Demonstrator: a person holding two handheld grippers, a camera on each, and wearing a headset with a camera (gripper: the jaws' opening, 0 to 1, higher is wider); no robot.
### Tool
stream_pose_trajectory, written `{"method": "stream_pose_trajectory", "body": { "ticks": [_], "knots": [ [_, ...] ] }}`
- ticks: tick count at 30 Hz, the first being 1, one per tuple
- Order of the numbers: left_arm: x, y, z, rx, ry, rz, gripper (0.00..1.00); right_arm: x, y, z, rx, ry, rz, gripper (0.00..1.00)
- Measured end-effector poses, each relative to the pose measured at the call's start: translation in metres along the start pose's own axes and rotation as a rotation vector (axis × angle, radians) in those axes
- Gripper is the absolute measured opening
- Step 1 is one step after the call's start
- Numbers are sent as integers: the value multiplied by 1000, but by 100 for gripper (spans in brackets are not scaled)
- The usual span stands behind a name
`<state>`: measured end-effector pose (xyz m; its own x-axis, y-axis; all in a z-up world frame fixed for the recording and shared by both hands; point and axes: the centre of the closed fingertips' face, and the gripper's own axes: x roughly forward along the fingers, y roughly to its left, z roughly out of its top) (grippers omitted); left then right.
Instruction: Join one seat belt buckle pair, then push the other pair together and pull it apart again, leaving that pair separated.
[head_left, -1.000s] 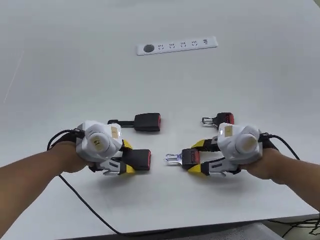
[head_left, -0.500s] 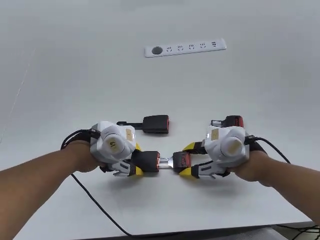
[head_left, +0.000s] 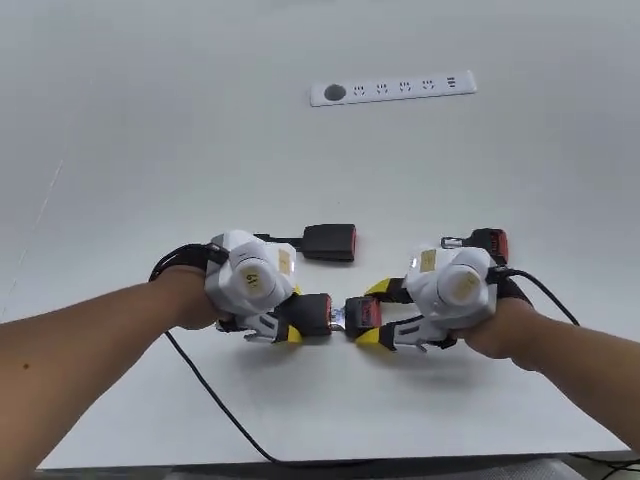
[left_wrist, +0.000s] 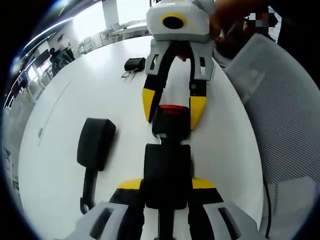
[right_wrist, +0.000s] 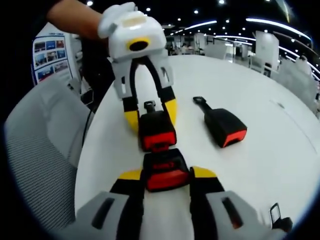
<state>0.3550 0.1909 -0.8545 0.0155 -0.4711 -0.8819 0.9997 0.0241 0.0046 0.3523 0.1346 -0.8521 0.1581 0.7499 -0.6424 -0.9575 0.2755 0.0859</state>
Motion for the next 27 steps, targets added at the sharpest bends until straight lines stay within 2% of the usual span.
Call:
{"method": "stream_pose_trajectory", "body": {
  "ticks": [5,6,10,18,22,27],
  "knots": [
    [0,0,0,31,-11,-12,34,6,1,5,6,6,2,34],
    [0,0,-1,44,0,-16,34,5,-2,4,-18,19,-10,34],
    [1,-2,-1,56,6,-24,34,5,0,3,16,24,-16,34],
    [2,-2,-2,72,8,-39,34,4,2,1,-6,39,-9,34],
    [1,-1,-3,61,-12,-38,34,4,1,0,-13,36,-12,34],
    [0,0,-5,33,-68,-33,34,2,4,-2,-31,22,-9,34]
  ]
}}
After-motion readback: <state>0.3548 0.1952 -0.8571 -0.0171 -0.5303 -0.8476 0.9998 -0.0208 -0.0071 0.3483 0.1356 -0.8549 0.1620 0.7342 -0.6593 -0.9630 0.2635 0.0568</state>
